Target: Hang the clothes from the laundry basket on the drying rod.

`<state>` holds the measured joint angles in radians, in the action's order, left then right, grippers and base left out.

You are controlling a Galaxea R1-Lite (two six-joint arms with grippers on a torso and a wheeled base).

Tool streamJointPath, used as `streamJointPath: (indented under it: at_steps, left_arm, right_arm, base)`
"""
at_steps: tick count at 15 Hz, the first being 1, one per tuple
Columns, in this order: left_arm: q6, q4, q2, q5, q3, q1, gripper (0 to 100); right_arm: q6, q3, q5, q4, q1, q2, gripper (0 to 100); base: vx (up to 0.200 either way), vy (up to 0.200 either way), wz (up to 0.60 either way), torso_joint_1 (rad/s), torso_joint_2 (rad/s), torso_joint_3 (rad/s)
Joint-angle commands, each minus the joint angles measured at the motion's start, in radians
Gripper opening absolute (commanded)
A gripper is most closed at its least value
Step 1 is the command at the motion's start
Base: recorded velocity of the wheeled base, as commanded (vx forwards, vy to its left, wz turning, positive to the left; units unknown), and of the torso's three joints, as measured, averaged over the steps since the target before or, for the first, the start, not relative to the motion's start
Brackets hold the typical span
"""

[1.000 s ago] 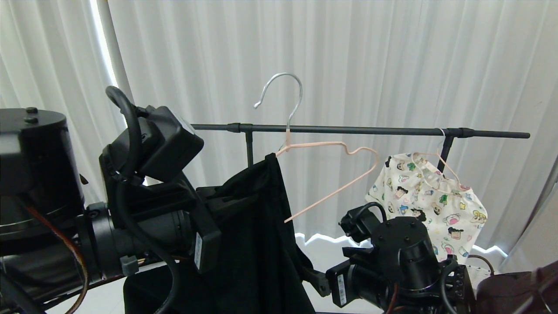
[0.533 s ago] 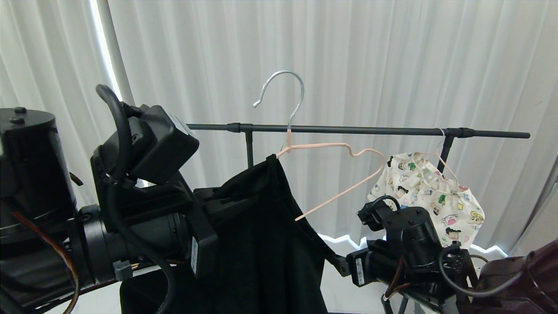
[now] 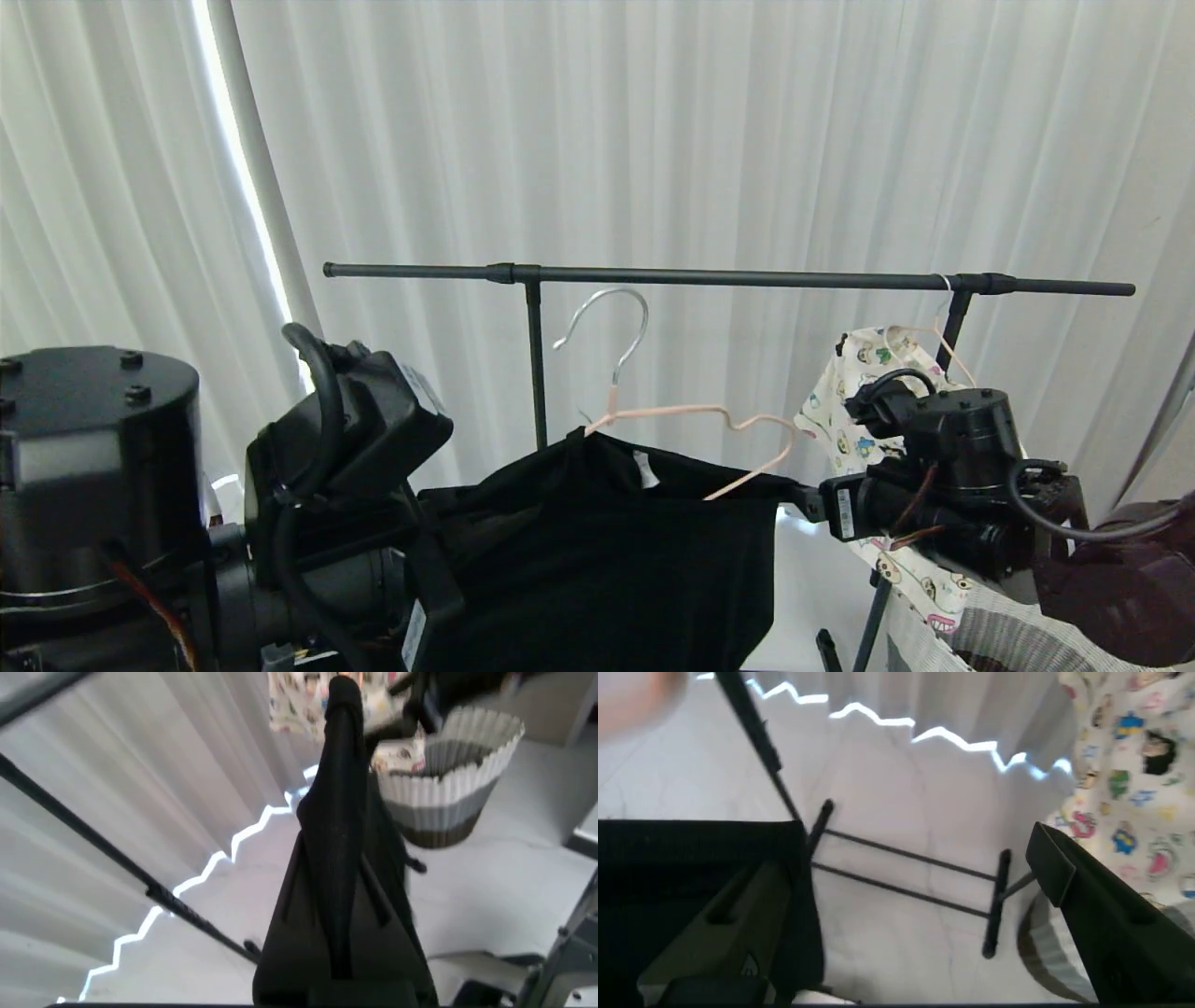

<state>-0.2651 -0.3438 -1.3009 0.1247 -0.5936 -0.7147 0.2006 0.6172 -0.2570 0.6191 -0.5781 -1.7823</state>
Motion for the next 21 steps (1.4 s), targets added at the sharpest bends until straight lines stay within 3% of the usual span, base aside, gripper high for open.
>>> streamJointPath:
  at_steps: [1, 7, 11, 12, 13, 16, 18, 21]
  left_arm:
    - [0.000, 0.000, -0.008, 0.000, 0.046, 0.000, 0]
    - [0.001, 0.000, -0.044, -0.002, 0.094, 0.009, 0]
    - [0.009, -0.034, -0.135, -0.057, 0.072, 0.014, 0]
    - [0.009, -0.034, -0.135, -0.057, 0.072, 0.014, 0]
    - [0.010, -0.083, -0.133, -0.048, 0.077, 0.011, 0]
    - [0.010, -0.086, -0.127, -0.045, 0.080, 0.011, 0]
    - [0.010, -0.086, -0.126, -0.045, 0.080, 0.008, 0]
    - [0.010, -0.129, -0.113, -0.031, 0.103, -0.063, 0]
  right_arm:
    - [-0.017, 0.001, -0.001, -0.001, 0.040, 0.046, 100]
    - [-0.033, 0.015, 0.007, -0.004, 0.050, 0.109, 100]
    - [-0.124, 0.053, 0.136, -0.187, 0.049, 0.256, 100]
    - [-0.124, 0.053, 0.136, -0.187, 0.049, 0.256, 100]
    - [-0.227, 0.049, 0.223, -0.217, 0.053, 0.288, 100]
    - [-0.356, 0.068, 0.335, -0.219, 0.055, 0.287, 100]
    - [-0.423, 0.073, 0.367, -0.246, 0.052, 0.290, 100]
    - [-0.546, 0.084, 0.427, -0.335, 0.009, 0.319, 100]
  base:
    - [0.000, 0.000, 0.00, 0.000, 0.00, 0.000]
    - [0.000, 0.000, 0.00, 0.000, 0.00, 0.000]
    - [0.000, 0.000, 0.00, 0.000, 0.00, 0.000]
    - [0.000, 0.000, 0.00, 0.000, 0.00, 0.000]
    - [0.000, 0.000, 0.00, 0.000, 0.00, 0.000]
    - [0.000, 0.000, 0.00, 0.000, 0.00, 0.000]
    - [0.000, 0.000, 0.00, 0.000, 0.00, 0.000]
    - [0.000, 0.000, 0.00, 0.000, 0.00, 0.000]
